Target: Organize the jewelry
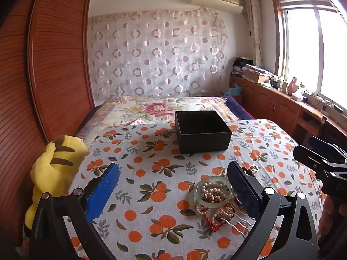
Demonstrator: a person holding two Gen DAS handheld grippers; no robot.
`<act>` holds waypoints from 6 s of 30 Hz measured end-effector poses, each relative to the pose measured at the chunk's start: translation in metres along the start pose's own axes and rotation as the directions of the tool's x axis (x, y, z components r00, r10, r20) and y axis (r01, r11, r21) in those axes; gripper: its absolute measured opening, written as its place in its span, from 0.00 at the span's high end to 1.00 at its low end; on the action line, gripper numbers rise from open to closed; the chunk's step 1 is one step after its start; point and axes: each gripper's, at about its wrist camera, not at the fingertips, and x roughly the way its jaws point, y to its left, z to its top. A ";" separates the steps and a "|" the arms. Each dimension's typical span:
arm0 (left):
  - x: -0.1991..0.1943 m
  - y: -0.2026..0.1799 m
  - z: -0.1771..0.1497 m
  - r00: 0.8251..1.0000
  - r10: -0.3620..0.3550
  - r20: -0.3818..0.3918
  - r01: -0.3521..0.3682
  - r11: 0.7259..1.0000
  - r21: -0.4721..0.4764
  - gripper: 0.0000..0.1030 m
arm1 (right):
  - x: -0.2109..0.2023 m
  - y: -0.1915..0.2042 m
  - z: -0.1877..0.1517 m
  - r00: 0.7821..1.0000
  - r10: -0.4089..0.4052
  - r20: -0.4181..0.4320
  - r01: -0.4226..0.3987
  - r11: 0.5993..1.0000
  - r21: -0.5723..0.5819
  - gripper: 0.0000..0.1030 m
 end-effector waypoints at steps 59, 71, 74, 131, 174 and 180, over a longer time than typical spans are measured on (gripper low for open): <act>-0.004 0.003 0.001 1.000 0.001 0.012 -0.001 1.000 -0.009 0.06 | -0.006 0.010 0.006 1.000 0.004 0.008 -0.004 1.000 -0.011 0.02; -0.004 0.004 0.000 1.000 0.003 0.007 -0.003 1.000 -0.008 0.06 | -0.009 0.014 0.008 1.000 0.004 0.007 -0.004 1.000 -0.012 0.02; -0.003 0.005 -0.001 1.000 0.003 -0.002 -0.003 1.000 -0.010 0.06 | -0.010 0.016 0.010 1.000 0.003 0.003 -0.003 1.000 -0.011 0.02; 0.102 -0.012 -0.037 0.888 -0.310 -0.341 0.324 0.946 -0.016 0.20 | 0.060 0.013 -0.042 0.949 0.068 -0.307 -0.134 0.971 -0.197 0.39; 0.122 -0.020 0.025 0.929 -0.290 -0.228 0.302 0.953 0.018 0.33 | 0.100 -0.001 0.005 0.961 0.071 -0.266 -0.139 0.959 -0.246 0.39; 0.126 -0.009 0.048 0.941 -0.280 -0.191 0.286 0.958 0.005 0.33 | 0.130 0.001 0.037 0.962 0.089 -0.258 -0.159 0.951 -0.264 0.39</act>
